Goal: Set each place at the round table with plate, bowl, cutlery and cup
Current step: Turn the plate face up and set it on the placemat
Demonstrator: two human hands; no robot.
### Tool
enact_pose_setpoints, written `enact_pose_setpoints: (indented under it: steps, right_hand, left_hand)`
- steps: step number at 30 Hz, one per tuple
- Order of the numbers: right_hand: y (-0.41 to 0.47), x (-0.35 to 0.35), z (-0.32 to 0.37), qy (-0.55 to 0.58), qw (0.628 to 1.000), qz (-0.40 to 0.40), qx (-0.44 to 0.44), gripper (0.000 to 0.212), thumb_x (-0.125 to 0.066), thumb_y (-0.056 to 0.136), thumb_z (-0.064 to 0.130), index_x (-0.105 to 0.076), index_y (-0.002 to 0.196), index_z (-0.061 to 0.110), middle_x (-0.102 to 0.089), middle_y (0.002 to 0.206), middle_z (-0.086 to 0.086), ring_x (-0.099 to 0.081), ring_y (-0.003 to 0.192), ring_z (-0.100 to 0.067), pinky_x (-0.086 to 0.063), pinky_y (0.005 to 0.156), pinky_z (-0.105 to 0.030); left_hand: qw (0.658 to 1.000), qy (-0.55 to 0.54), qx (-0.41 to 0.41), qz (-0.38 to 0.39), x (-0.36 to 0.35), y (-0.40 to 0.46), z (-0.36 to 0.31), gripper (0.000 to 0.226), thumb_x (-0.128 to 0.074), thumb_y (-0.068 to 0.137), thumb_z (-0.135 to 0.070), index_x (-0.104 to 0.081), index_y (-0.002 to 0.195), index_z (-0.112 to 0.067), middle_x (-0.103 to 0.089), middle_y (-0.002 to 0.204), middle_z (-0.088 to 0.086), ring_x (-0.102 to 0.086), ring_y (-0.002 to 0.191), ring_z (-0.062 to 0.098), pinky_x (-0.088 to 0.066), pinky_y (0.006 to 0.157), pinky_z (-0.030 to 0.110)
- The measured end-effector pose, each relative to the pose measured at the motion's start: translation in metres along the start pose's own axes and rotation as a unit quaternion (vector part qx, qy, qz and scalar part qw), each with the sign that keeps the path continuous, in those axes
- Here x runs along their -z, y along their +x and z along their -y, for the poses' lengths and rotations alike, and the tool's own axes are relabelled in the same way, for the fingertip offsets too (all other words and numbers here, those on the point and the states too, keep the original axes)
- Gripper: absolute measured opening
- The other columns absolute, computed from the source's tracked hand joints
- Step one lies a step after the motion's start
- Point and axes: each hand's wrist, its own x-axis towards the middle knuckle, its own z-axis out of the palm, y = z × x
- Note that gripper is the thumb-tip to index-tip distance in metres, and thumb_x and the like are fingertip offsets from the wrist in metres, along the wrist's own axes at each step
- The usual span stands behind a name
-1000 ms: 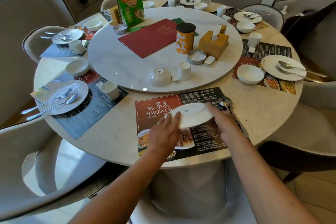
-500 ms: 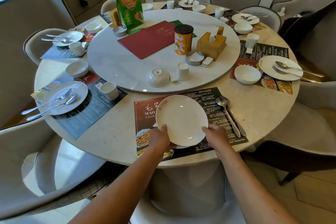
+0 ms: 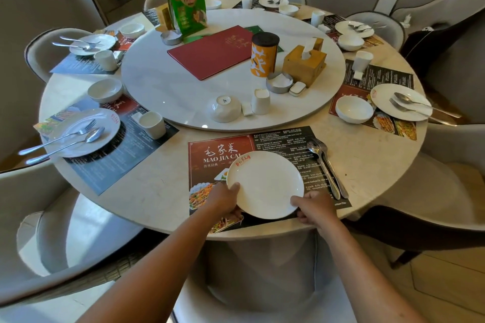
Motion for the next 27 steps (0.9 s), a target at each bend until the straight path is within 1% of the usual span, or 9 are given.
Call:
enact_pose_setpoints:
  steps: [2, 4, 6, 9, 11, 12, 15, 21, 27]
  right_hand:
    - [0.002, 0.005, -0.002, -0.016, 0.999, 0.026, -0.016, 0.015, -0.076, 0.075, 0.014, -0.062, 0.075, 0.008, -0.067, 0.066, -0.010, -0.064, 0.055, -0.020, -0.055, 0.054, -0.029]
    - [0.003, 0.008, -0.001, -0.047, 0.998, 0.043, -0.018, 0.015, -0.074, 0.077, 0.018, -0.064, 0.077, 0.008, -0.067, 0.066, -0.010, -0.064, 0.055, -0.020, -0.056, 0.055, -0.030]
    - [0.006, 0.009, 0.000, -0.058, 0.998, 0.007, 0.001, 0.019, -0.071, 0.079, 0.026, -0.064, 0.079, 0.009, -0.069, 0.068, -0.011, -0.065, 0.057, -0.022, -0.057, 0.058, -0.035]
    - [0.012, 0.008, 0.006, -0.068, 0.995, -0.062, 0.050, 0.033, -0.066, 0.077, 0.031, -0.062, 0.108, 0.020, -0.070, 0.094, -0.005, -0.067, 0.083, -0.025, -0.061, 0.074, -0.048]
    - [0.012, 0.006, 0.012, -0.085, 0.992, -0.050, 0.078, 0.047, -0.062, 0.083, 0.023, -0.054, 0.129, 0.027, -0.065, 0.110, -0.002, -0.063, 0.100, -0.026, -0.059, 0.081, -0.045]
    - [0.010, 0.005, 0.015, -0.094, 0.991, -0.039, 0.092, 0.048, -0.061, 0.085, 0.017, -0.053, 0.131, 0.028, -0.064, 0.112, -0.002, -0.061, 0.102, -0.025, -0.056, 0.080, -0.040]
    - [0.009, 0.004, 0.012, -0.116, 0.988, -0.030, 0.099, 0.045, -0.061, 0.084, 0.011, -0.057, 0.127, 0.026, -0.061, 0.109, 0.001, -0.057, 0.099, -0.022, -0.046, 0.074, -0.031]
    - [0.004, 0.003, 0.000, -0.119, 0.987, -0.045, 0.096, 0.037, -0.066, 0.083, 0.019, -0.059, 0.119, 0.022, -0.062, 0.114, -0.001, -0.059, 0.101, -0.024, -0.050, 0.072, -0.032]
    - [0.006, 0.003, -0.001, -0.130, 0.984, -0.055, 0.107, 0.037, -0.066, 0.084, 0.017, -0.061, 0.121, 0.020, -0.063, 0.117, -0.002, -0.057, 0.099, -0.021, -0.050, 0.074, -0.032]
  left_hand:
    - [0.996, 0.072, -0.038, -0.028, -0.001, 0.006, -0.003, 0.047, -0.046, 0.105, -0.038, -0.046, 0.139, -0.004, -0.068, 0.105, 0.014, -0.072, 0.076, 0.022, -0.064, 0.071, 0.039]
    - [0.989, 0.118, -0.075, -0.045, 0.000, 0.009, -0.007, 0.047, -0.051, 0.104, -0.034, -0.043, 0.144, -0.009, -0.064, 0.122, 0.013, -0.069, 0.098, 0.028, -0.063, 0.080, 0.044]
    - [0.981, 0.158, -0.098, -0.060, 0.001, 0.008, -0.009, 0.052, -0.055, 0.102, -0.030, -0.037, 0.148, -0.014, -0.059, 0.133, 0.011, -0.063, 0.112, 0.030, -0.061, 0.085, 0.044]
    - [0.969, 0.196, -0.120, -0.089, 0.000, 0.006, -0.008, 0.056, -0.058, 0.101, -0.026, -0.034, 0.151, -0.016, -0.058, 0.137, 0.009, -0.061, 0.117, 0.029, -0.058, 0.086, 0.039]
    - [0.962, 0.216, -0.142, -0.093, -0.001, 0.003, -0.005, 0.056, -0.055, 0.101, -0.021, -0.034, 0.152, -0.018, -0.060, 0.136, 0.009, -0.062, 0.114, 0.026, -0.055, 0.081, 0.032]
    - [0.958, 0.224, -0.152, -0.092, -0.001, 0.003, -0.004, 0.056, -0.054, 0.100, -0.018, -0.035, 0.153, -0.019, -0.061, 0.134, 0.008, -0.062, 0.111, 0.025, -0.053, 0.078, 0.029]
    - [0.955, 0.230, -0.165, -0.086, 0.001, 0.005, -0.002, 0.059, -0.049, 0.098, -0.012, -0.035, 0.154, -0.023, -0.063, 0.132, 0.006, -0.063, 0.101, 0.021, -0.058, 0.076, 0.031]
    - [0.951, 0.241, -0.170, -0.088, 0.004, 0.000, -0.005, 0.071, -0.050, 0.093, -0.006, -0.028, 0.157, -0.030, -0.058, 0.142, 0.004, -0.062, 0.116, 0.027, -0.061, 0.085, 0.044]
    - [0.951, 0.242, -0.163, -0.103, 0.001, 0.000, -0.001, 0.072, -0.051, 0.095, -0.006, -0.027, 0.157, -0.032, -0.056, 0.144, 0.002, -0.064, 0.113, 0.025, -0.062, 0.081, 0.039]
